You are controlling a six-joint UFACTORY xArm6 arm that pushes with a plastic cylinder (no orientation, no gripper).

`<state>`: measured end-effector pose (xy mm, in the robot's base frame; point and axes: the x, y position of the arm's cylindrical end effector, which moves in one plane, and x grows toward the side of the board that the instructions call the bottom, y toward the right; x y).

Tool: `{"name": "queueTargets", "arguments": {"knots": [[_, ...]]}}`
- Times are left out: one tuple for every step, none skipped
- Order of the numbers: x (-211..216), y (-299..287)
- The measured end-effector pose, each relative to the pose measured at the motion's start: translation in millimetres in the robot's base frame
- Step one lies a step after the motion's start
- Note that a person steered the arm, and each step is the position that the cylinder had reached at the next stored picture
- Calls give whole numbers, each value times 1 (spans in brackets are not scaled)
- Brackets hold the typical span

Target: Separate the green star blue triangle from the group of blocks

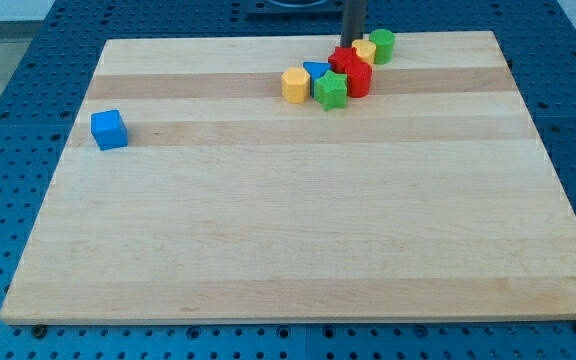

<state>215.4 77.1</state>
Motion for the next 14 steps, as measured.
{"name": "queueTargets", "arguments": {"knots": [[3, 0], [12, 0], [20, 0], [13, 0], [-11, 0], [-23, 0], [-24, -8], [-19, -32], [-5, -49], [9, -57], [16, -61], [17, -61], [17, -66], [17, -68]]}}
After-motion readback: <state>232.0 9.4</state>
